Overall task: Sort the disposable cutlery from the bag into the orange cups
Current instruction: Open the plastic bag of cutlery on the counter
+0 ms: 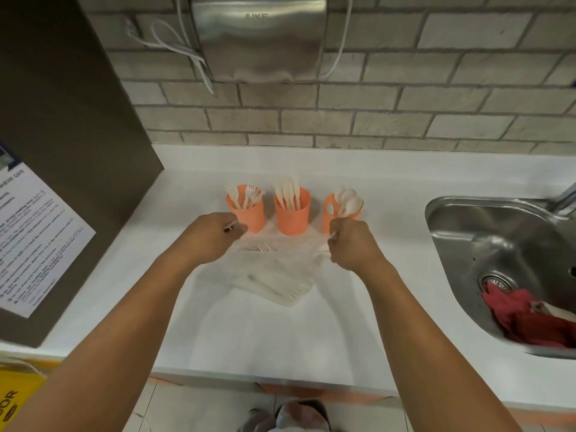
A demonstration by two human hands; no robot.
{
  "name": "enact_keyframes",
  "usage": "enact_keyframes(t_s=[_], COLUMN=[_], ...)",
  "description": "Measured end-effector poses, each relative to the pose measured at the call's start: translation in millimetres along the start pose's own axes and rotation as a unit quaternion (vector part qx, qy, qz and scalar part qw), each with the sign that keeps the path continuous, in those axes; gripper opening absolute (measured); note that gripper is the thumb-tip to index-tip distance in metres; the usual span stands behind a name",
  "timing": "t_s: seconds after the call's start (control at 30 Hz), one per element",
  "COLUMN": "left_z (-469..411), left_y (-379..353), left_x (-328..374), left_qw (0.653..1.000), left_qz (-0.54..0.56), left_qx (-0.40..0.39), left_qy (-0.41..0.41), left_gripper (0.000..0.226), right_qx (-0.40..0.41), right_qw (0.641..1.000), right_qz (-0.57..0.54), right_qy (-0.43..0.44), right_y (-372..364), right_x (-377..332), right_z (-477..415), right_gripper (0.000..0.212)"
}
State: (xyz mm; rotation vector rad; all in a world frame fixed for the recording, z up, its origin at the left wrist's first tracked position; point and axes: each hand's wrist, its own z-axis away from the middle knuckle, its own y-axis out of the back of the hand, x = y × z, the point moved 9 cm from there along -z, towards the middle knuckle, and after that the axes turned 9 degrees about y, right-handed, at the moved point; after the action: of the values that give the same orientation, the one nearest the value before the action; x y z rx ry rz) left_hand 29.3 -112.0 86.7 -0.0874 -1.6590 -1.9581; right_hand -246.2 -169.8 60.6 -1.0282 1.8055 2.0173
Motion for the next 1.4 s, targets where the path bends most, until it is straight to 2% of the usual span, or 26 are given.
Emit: enact_keyframes(t_s=[0.07,0.1,0.2,0.3,0.37,0.43,0.57,0.6,0.63,0.67,0.7,0.73,0.77,0.8,0.87,0.9,0.97,1.0,1.07,1.17,1.2,1.27,1.3,1.33,1.37,1.4], left_z=[3.9,5.6,7.5,5.4,3.3,1.8,1.8,2.4,3.2,4.2,5.1,4.8,4.1,2.4,-3.7,-5.1,-7.2,-6.5,-5.1,-4.0,-1.7,0.8,3.3,4.3,4.5,0.9], left_y=[0.2,-3.6,-24.7,-48.4,-62.3,-73.0,-85.5,-86.4,-86.0,-84.9,-83.4,-82.4,-81.6,-80.7,-80.9,-80.9,-84.6,-87.4,-92.6,-91.0,-86.0,-76.0,-71.0,-68.2,-66.9,-68.7], left_x=[-4.8,-9.5,-21.7,-28.7,-25.6,-22.3,-20.0,-19.3,-20.1,-20.2,-20.1,-20.4,-22.1,-24.5,-34.9,-38.2,-40.8,-38.7,-38.1,-37.7,-32.3,-23.3,-18.7,-18.1,-18.6,-24.8], left_qw=[0.983,0.956,0.819,0.652,0.578,0.542,0.510,0.507,0.510,0.515,0.518,0.512,0.501,0.485,0.464,0.459,0.444,0.435,0.455,0.561,0.599,0.668,0.694,0.705,0.708,0.718], left_qz=[0.179,0.284,0.547,0.720,0.778,0.803,0.814,0.814,0.811,0.808,0.807,0.811,0.818,0.827,0.842,0.846,0.852,0.854,0.840,0.773,0.745,0.685,0.658,0.643,0.637,0.625], left_qx=[-0.007,-0.017,-0.047,-0.062,-0.087,-0.113,-0.165,-0.174,-0.176,-0.175,-0.176,-0.181,-0.184,-0.185,-0.171,-0.165,-0.172,-0.180,-0.178,-0.165,-0.183,-0.226,-0.244,-0.259,-0.271,-0.275], left_qy=[0.044,0.078,0.168,0.228,0.229,0.220,0.225,0.225,0.226,0.226,0.225,0.219,0.216,0.214,0.217,0.218,0.218,0.220,0.237,0.247,0.231,0.185,0.163,0.148,0.136,0.137], left_gripper=[0.039,0.038,0.033,0.029,0.029,0.032,0.038,0.037,0.037,0.038,0.040,0.042,0.043,0.044,0.043,0.043,0.045,0.045,0.043,0.042,0.042,0.036,0.027,0.018,0.022,0.047], right_qx=[0.111,0.137,0.136,0.143,0.153,0.155,0.146,0.139,0.131,0.124,0.113,0.106,0.094,0.080,0.035,-0.008,-0.101,-0.131,-0.145,-0.160,-0.148,-0.073,-0.030,-0.001,0.010,0.005], right_qw=[0.976,0.942,0.822,0.735,0.686,0.649,0.596,0.588,0.603,0.640,0.698,0.760,0.803,0.834,0.883,0.916,0.967,0.980,0.989,0.987,0.989,0.986,0.964,0.922,0.865,0.800], right_qz=[-0.180,-0.293,-0.535,-0.640,-0.689,-0.725,-0.768,-0.772,-0.758,-0.725,-0.670,-0.600,-0.547,-0.504,-0.429,-0.368,-0.219,-0.140,-0.036,0.021,-0.003,-0.142,-0.243,-0.353,-0.459,-0.550], right_qy=[-0.057,-0.088,-0.137,-0.172,-0.176,-0.170,-0.184,-0.197,-0.210,-0.220,-0.224,-0.225,-0.217,-0.212,-0.188,-0.160,-0.080,-0.048,-0.014,0.020,0.012,-0.055,-0.106,-0.158,-0.203,-0.239], right_y=[9.1,4.8,-20.1,-37.6,-44.9,-48.9,-55.1,-57.1,-58.3,-58.6,-56.4,-53.9,-50.9,-48.7,-41.4,-38.5,-40.3,-43.9,-48.2,-55.7,-54.9,-46.6,-44.1,-46.6,-53.1,-61.5], right_x=[10.8,15.8,18.0,17.6,15.3,9.8,0.6,-1.3,-2.1,0.8,2.7,7.7,8.6,9.3,8.2,2.5,-10.3,-11.5,-11.2,-17.0,-17.6,-10.0,-1.8,7.6,14.7,18.7], right_z=[4.9,7.6,11.7,15.5,14.0,9.9,3.0,2.8,2.9,2.1,2.3,1.5,1.4,2.5,3.8,5.1,7.4,7.1,5.7,7.4,7.4,7.6,8.9,10.4,12.6,15.1], right_gripper=[0.027,0.028,0.033,0.032,0.032,0.037,0.036,0.035,0.034,0.032,0.028,0.020,0.006,0.014,0.047,0.054,0.051,0.045,0.030,0.012,0.014,0.018,0.018,0.017,0.018,0.021])
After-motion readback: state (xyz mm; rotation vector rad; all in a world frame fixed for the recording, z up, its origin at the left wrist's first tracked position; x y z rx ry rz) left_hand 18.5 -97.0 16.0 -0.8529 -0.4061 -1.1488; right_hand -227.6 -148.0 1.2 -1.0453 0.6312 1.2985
